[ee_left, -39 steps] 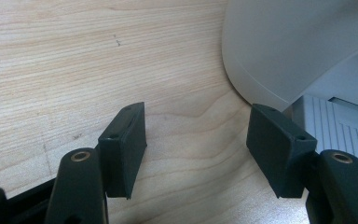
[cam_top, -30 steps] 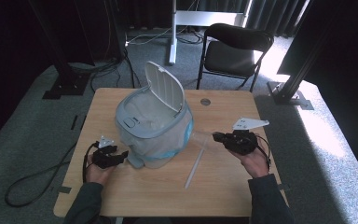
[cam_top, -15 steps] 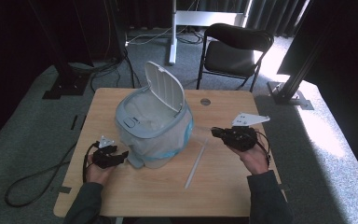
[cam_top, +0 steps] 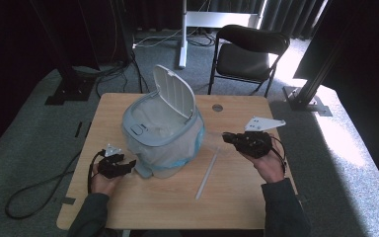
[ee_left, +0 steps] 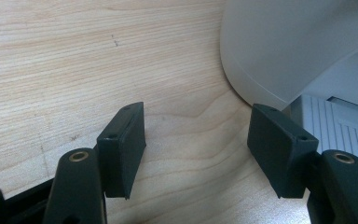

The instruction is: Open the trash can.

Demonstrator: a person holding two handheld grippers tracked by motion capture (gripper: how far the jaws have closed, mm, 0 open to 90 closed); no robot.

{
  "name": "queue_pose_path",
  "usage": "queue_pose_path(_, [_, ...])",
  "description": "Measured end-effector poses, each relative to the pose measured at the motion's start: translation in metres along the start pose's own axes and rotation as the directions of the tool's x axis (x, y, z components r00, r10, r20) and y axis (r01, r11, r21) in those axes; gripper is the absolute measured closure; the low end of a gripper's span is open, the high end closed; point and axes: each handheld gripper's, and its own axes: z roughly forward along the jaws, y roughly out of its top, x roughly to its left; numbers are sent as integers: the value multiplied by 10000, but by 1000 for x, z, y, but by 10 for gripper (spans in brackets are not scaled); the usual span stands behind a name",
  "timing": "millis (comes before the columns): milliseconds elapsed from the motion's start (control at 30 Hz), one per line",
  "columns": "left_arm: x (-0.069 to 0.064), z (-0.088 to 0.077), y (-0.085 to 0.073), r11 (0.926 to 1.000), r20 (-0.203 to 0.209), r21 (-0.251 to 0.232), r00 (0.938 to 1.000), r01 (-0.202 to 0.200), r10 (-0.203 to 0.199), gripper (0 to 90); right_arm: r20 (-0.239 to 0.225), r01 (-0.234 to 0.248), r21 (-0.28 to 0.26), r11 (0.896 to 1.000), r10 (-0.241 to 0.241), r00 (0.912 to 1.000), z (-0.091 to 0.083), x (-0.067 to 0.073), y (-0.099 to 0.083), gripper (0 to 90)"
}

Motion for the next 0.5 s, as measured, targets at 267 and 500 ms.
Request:
queue_pose_path(267, [0, 0, 0, 10000, 19, -9, 10000, 12, -12, 371, 11, 81, -32, 10000, -81, 10000, -4, 2, 3, 862])
queue_pose_path(500, [0, 0, 0, 10000, 13, -2, 10000, -10, 10, 371, -9, 138, -150, 9998, -138, 9999, -7, 2, 8, 862])
